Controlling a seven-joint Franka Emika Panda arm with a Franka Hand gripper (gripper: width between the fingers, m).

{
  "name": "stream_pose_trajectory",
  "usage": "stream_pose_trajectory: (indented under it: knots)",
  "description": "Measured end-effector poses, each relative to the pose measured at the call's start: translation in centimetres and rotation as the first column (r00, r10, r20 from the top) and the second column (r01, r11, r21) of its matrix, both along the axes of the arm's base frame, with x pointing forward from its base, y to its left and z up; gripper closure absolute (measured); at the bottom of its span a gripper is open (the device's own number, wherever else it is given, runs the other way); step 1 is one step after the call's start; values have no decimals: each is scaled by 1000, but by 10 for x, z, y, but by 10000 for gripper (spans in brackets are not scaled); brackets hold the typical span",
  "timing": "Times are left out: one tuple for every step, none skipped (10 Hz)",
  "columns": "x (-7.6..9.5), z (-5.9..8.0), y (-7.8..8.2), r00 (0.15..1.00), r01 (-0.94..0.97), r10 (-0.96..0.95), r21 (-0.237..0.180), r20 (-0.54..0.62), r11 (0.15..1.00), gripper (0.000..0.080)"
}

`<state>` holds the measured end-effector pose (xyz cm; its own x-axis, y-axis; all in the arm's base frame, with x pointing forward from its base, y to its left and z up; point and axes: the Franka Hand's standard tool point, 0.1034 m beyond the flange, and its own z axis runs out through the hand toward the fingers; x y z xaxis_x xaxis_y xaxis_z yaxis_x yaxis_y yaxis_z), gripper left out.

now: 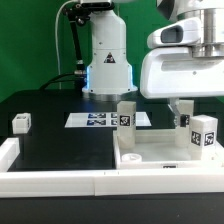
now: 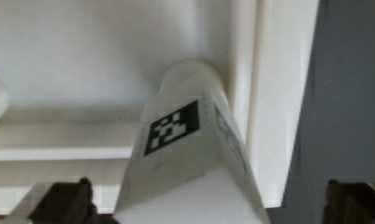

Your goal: Assemble square table

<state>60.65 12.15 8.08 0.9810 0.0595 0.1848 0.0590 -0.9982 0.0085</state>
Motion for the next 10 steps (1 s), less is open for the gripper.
stream_pose_trajectory:
  knots:
    - [0, 0, -1, 998, -68, 68, -18, 0, 998, 151]
    - [0, 0, -2, 993, -122, 122, -32, -2, 992, 151]
    - [1, 0, -3, 984, -179, 179, -47, -4, 983, 151]
    - [1, 0, -5, 971, -238, 238, -63, -8, 969, 151]
    - [1, 0, -6, 970, -242, 242, -64, -8, 968, 151]
    - [1, 0, -6, 971, -238, 238, -63, -8, 969, 151]
    - [1, 0, -6, 971, -238, 238, -63, -8, 969, 275]
    - [1, 0, -6, 971, -238, 238, -63, -8, 969, 414]
    - [2, 1, -6, 971, -238, 238, -63, -6, 969, 508]
    - [2, 1, -6, 977, -214, 214, -58, -4, 975, 508]
